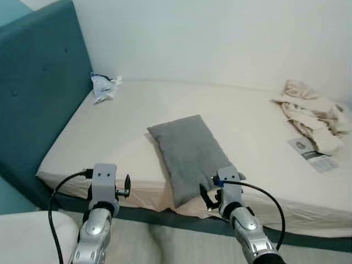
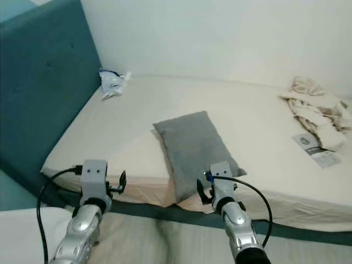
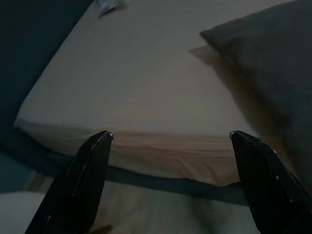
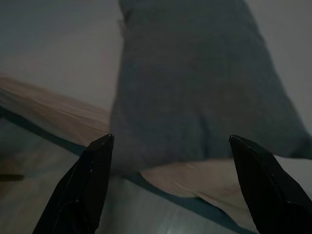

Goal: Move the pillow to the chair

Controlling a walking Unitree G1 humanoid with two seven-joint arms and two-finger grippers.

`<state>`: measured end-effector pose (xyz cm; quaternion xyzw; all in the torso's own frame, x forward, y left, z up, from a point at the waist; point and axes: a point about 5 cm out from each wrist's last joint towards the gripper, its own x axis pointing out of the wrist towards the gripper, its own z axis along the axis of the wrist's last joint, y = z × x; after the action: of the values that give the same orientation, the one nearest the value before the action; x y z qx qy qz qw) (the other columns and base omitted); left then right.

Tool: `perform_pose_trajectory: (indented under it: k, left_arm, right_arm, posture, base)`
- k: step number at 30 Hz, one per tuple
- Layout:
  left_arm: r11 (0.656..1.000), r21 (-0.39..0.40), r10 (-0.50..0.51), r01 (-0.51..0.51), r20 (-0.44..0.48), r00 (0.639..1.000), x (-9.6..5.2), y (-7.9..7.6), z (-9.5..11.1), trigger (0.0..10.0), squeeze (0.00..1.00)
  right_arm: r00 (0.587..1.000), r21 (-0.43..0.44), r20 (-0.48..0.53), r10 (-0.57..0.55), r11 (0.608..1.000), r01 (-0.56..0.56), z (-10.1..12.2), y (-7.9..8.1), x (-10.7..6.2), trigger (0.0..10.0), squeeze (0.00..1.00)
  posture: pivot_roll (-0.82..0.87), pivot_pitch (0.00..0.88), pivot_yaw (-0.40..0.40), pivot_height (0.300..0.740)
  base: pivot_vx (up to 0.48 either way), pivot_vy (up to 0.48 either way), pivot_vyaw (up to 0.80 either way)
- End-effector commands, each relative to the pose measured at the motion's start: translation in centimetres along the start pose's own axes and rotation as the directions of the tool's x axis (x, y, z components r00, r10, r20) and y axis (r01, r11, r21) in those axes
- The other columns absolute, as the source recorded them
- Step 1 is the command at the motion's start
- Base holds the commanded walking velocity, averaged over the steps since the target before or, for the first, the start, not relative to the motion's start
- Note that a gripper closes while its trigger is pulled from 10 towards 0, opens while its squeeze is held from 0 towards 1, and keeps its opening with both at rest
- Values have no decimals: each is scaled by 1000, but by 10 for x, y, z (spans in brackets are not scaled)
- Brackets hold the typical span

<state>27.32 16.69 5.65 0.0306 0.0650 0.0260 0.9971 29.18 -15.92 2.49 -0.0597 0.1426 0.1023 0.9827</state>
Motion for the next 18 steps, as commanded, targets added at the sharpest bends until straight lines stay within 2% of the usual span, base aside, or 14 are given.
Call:
perform_pose_trajectory:
  k: [1,5,6,7,11,13,15,18]
  left_arm:
    - [1000,-5,17,-17,15,1000,3,4,4,10000,0]
    - [999,-23,28,-28,17,999,3,5,5,10000,0]
    - [999,-34,8,-7,29,1000,1,1,4,10000,0]
    - [999,-47,-21,23,45,999,-2,-4,5,10000,0]
    - [998,-51,-30,32,56,998,-1,-5,7,10000,0]
    - [998,-53,-18,21,68,998,1,-3,10,10000,0]
    - [998,-58,-14,18,69,998,2,-3,11,10000,0]
    - [998,-53,-19,22,58,998,1,-6,7,10000,0]
  right_arm:
    - [999,-17,20,31,999,-31,4,7,0,10000,0]
    - [998,-46,27,48,998,-47,4,9,0,10000,0]
    - [999,-51,23,38,998,-37,1,7,-2,10000,0]
    - [1000,-22,24,14,1000,-14,1,4,-2,10000,0]
    - [1000,-27,21,16,1000,-15,3,5,0,10000,0]
    - [997,-58,31,64,996,-63,8,13,3,10000,0]
    - [996,-74,39,77,994,-74,10,13,4,10000,0]
    - [999,-68,22,35,997,-33,6,6,4,10000,0]
  posture:
    - [43,130,-1,740]
    - [44,126,0,740]
    - [43,103,1,740]
    - [39,109,-5,740]
    - [40,121,-29,740]
    - [37,113,-24,740]
    - [39,117,-24,740]
    - [46,95,-21,740]
  base:
    - [0,0,0]
    - [0,0,0]
    - [0,0,0]
    - [277,0,0]
    - [328,0,0]
    - [364,0,0]
    - [364,0,0]
    - [364,0,0]
